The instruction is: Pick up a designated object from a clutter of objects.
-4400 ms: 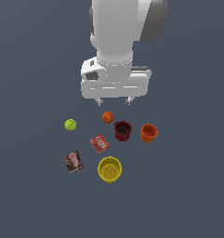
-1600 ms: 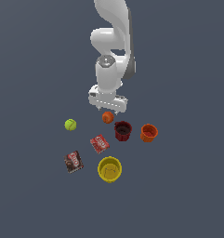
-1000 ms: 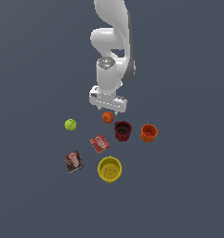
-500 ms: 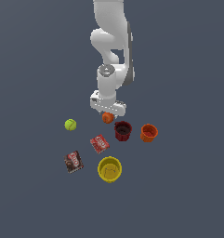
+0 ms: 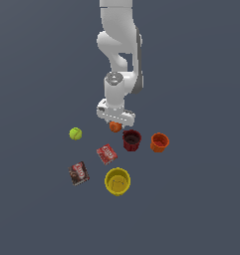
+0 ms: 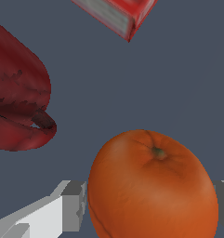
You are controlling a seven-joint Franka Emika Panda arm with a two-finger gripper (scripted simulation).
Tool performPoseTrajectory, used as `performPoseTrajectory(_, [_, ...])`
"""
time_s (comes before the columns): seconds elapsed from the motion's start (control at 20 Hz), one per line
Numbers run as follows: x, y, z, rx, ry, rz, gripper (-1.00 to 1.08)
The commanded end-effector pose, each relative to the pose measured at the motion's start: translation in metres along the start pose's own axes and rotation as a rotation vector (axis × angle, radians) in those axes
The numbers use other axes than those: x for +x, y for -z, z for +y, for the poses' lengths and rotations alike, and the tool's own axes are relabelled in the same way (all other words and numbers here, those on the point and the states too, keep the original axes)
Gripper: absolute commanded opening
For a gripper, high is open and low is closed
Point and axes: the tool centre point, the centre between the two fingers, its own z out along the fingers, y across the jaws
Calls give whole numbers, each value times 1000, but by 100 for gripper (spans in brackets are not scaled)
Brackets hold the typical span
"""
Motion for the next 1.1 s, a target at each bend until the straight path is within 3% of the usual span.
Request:
performPoseTrajectory(0.0, [0,-1,0,0,0,-1,-100])
performPoseTrajectory(0.6, [1,4,-3,0,0,0,-100])
performPoseTrajectory(1.05, [4,35,-23,0,0,1,-100])
